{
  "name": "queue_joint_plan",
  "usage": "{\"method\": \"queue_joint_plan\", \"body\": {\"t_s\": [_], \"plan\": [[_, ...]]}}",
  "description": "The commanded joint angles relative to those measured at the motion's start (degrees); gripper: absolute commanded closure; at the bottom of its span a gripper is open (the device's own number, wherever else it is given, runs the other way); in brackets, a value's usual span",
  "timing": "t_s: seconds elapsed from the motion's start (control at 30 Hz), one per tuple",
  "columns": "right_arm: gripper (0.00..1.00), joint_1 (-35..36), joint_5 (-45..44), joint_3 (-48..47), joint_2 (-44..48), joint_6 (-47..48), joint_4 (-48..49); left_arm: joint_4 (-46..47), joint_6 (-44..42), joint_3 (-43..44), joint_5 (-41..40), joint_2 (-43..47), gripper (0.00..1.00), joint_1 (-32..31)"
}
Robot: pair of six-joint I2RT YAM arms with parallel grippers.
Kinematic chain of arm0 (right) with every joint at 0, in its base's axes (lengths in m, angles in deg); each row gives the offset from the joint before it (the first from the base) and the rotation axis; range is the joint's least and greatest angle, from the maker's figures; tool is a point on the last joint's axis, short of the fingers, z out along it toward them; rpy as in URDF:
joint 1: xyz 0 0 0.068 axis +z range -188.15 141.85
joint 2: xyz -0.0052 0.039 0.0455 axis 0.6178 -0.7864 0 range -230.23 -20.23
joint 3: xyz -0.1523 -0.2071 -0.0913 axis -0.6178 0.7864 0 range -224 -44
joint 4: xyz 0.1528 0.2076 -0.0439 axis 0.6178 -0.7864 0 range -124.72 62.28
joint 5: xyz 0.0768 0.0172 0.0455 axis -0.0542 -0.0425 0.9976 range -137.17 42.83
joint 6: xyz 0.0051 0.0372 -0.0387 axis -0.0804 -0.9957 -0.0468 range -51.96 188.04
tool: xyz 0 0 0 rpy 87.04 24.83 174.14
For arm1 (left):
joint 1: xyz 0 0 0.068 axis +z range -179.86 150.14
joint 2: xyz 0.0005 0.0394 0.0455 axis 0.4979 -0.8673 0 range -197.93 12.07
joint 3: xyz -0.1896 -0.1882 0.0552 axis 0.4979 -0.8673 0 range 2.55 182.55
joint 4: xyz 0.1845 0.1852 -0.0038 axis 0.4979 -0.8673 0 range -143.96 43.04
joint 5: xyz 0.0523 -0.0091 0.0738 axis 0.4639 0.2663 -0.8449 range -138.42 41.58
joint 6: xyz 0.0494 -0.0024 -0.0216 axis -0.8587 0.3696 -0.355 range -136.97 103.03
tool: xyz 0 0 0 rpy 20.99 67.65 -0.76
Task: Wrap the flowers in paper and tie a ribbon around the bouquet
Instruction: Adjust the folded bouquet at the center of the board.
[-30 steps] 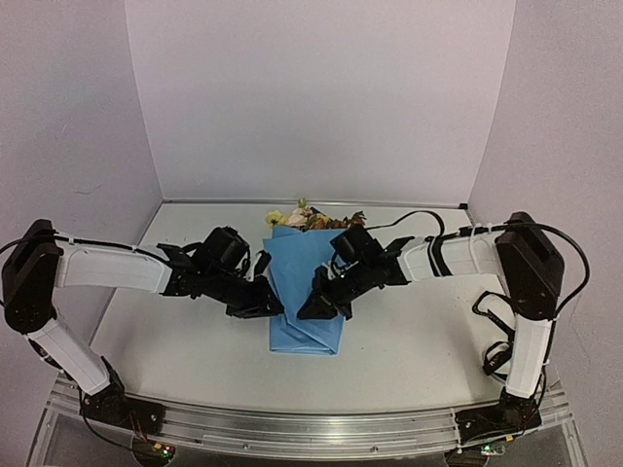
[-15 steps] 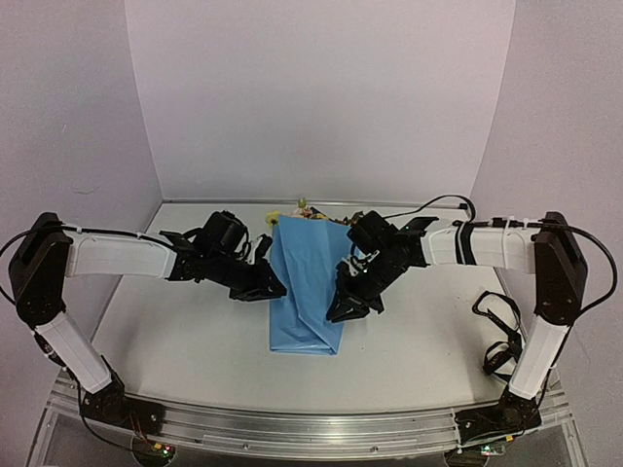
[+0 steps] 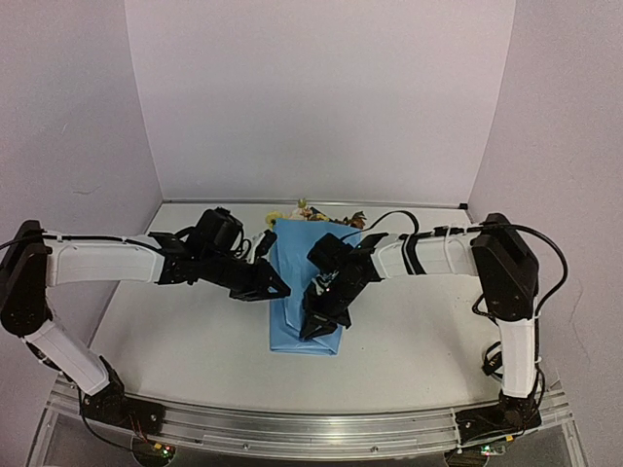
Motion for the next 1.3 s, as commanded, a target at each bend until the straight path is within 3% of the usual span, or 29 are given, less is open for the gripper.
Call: {"method": "queue_joint_plan", "body": {"t_s": [0.0, 0.17, 0.47, 0.97, 1.13, 1.27], "plan": [[0.92, -0.39, -1.11, 1.09, 0.34, -2.26, 4.99, 4.28, -1.49, 0.09, 4.32, -6.06, 0.86, -0.37], [0.92, -1.18, -2.47, 7.09, 4.37, -0.76, 6.52, 8.56, -1.21, 1.10, 6.94, -12.64, 0.87, -0.37], [0.92, -2.36, -0.46, 14.94, 6.56, -2.79, 13.33, 13.13, 2.17, -1.37, 4.66, -20.70, 0.93, -0.18], [0.93, -6.10, 1.68, 31.50, 8.94, -10.84, 30.12, 13.14, 4.04, -3.36, 3.48, -23.20, 0.97, 0.66], [0.92, -7.44, 2.26, 32.63, 16.14, -10.06, 27.98, 12.30, 2.70, -1.71, 4.07, -19.68, 0.92, 0.68], [0.83, -8.35, 1.37, 31.82, 22.14, -5.41, 19.18, 10.29, 1.73, 1.60, 3.62, -16.15, 0.87, 0.44]]}}
